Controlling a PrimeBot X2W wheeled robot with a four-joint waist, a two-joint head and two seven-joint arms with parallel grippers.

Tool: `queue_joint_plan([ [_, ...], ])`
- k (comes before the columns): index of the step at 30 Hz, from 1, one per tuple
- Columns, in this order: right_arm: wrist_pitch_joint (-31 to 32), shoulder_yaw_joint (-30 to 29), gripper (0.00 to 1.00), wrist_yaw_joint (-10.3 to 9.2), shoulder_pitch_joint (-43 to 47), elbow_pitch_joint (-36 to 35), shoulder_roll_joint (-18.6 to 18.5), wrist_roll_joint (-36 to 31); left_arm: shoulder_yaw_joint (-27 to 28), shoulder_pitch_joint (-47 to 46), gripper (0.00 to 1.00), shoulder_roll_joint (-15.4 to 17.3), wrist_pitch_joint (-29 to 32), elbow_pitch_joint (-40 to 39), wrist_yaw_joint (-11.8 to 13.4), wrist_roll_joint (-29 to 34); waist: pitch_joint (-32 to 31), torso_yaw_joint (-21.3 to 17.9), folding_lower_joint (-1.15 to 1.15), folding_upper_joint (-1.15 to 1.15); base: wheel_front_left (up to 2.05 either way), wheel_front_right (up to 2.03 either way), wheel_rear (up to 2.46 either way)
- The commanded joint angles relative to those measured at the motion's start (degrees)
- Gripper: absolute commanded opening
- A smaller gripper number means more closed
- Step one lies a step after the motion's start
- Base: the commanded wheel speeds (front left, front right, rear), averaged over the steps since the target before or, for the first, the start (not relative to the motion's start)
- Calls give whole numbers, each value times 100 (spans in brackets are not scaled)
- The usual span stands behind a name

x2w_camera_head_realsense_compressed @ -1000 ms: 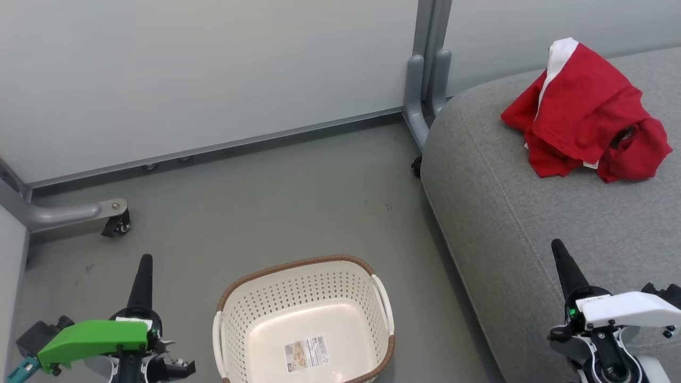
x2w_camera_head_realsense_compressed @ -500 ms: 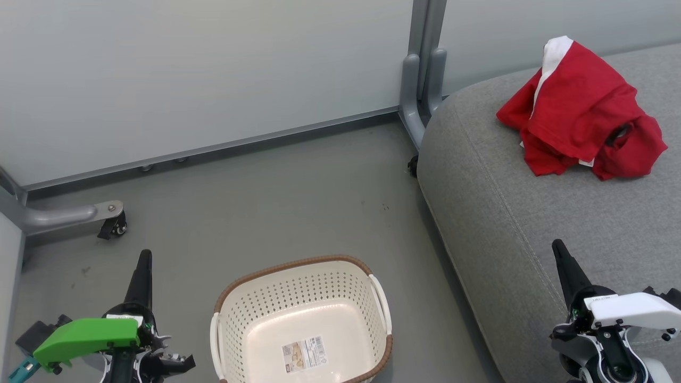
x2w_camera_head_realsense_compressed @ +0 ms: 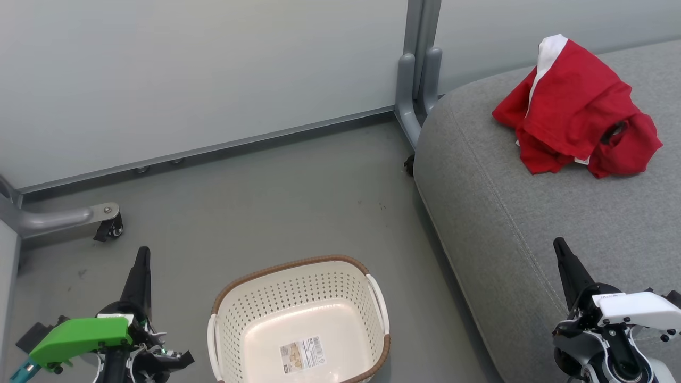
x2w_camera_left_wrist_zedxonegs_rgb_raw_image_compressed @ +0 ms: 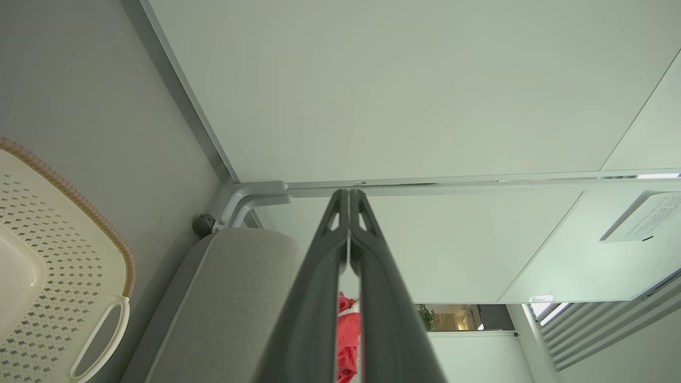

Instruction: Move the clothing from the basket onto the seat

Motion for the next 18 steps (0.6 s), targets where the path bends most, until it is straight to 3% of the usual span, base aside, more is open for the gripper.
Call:
queue_joint_plan([
  [1, 42, -23, 0, 0, -58, 20, -25, 106, 29, -95, 0, 31, 24, -14, -31, -133, 0, -6, 0, 0, 0, 0, 0],
  [18, 51, -34, 0, 0, -57, 21, -16, 103, 27, -81, 0, 31, 33, -14, -30, -128, 1, -10, 0, 0, 0, 0, 0],
])
